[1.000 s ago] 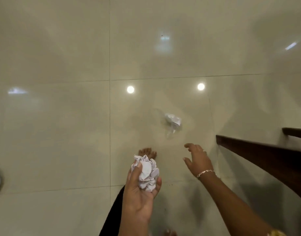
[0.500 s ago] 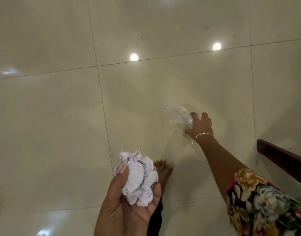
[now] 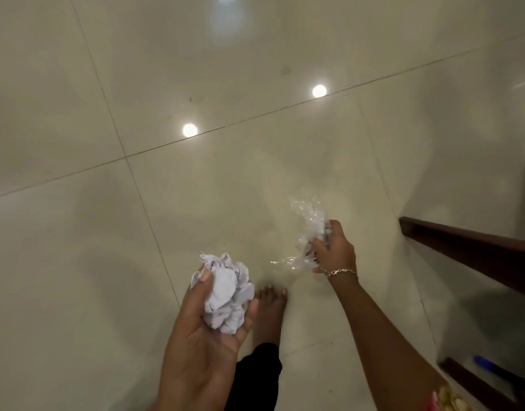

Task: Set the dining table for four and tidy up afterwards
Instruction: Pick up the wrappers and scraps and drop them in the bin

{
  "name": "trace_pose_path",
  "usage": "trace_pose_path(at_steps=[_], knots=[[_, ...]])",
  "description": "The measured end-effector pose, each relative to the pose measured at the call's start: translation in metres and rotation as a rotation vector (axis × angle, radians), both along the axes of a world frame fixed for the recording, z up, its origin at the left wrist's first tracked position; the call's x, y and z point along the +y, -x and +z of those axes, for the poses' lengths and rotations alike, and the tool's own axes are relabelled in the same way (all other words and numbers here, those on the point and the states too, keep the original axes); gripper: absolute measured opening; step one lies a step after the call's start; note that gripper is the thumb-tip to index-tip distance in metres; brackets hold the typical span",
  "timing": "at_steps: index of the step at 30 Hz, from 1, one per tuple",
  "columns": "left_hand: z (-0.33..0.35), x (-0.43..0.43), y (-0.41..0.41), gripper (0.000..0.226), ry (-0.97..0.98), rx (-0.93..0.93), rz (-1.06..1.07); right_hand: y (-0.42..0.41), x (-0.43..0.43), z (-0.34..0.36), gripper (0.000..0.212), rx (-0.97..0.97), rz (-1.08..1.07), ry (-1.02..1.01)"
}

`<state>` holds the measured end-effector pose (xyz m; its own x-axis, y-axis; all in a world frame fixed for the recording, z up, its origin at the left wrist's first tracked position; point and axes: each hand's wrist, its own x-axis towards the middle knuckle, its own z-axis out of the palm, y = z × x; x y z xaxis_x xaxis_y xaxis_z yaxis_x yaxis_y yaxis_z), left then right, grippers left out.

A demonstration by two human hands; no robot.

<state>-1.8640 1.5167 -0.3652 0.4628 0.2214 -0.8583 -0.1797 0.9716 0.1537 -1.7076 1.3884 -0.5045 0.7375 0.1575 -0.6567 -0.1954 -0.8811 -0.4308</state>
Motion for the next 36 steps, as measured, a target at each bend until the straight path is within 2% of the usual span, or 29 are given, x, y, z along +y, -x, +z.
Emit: trace_pose_path(at_steps=[2, 5, 8, 10, 16, 20, 23, 27, 31, 36], knots=[[0.013, -0.003, 0.003, 0.054, -0.065, 0.083, -0.062, 0.024, -0.004, 0.041, 0.033, 0.033, -0.139, -0.109], [0.049, -0.005, 0.011, 0.053, -0.184, 0.122, -0.126, 0.063, -0.014, 0.121, 0.030, 0.060, -0.318, -0.258], [0.107, -0.005, 0.019, 0.022, -0.267, 0.139, -0.220, 0.097, -0.026, 0.217, 0.024, 0.094, -0.556, -0.455], [0.157, -0.009, 0.018, 0.016, -0.297, 0.104, -0.288, 0.120, -0.032, 0.278, 0.026, 0.108, -0.665, -0.552], [0.312, -0.030, 0.016, 0.015, -0.461, 0.086, -0.324, 0.171, -0.042, 0.435, 0.045, -0.080, -0.876, -0.688], [0.388, -0.030, 0.013, 0.013, -0.500, 0.024, -0.339, 0.188, -0.042, 0.528, 0.066, -0.152, -0.931, -0.840], [0.436, -0.028, 0.004, 0.019, -0.510, -0.022, -0.388, 0.188, -0.041, 0.575, 0.075, -0.244, -0.860, -0.889], [0.476, -0.021, -0.027, 0.020, -0.517, -0.066, -0.419, 0.155, -0.032, 0.613, 0.058, -0.271, -0.889, -0.918], [0.489, -0.001, -0.088, 0.022, -0.497, -0.108, -0.427, 0.089, -0.010, 0.640, 0.050, -0.273, -0.931, -0.960], [0.484, 0.050, -0.199, 0.029, -0.493, -0.126, -0.487, -0.028, 0.034, 0.639, 0.041, -0.330, -0.986, -0.943]])
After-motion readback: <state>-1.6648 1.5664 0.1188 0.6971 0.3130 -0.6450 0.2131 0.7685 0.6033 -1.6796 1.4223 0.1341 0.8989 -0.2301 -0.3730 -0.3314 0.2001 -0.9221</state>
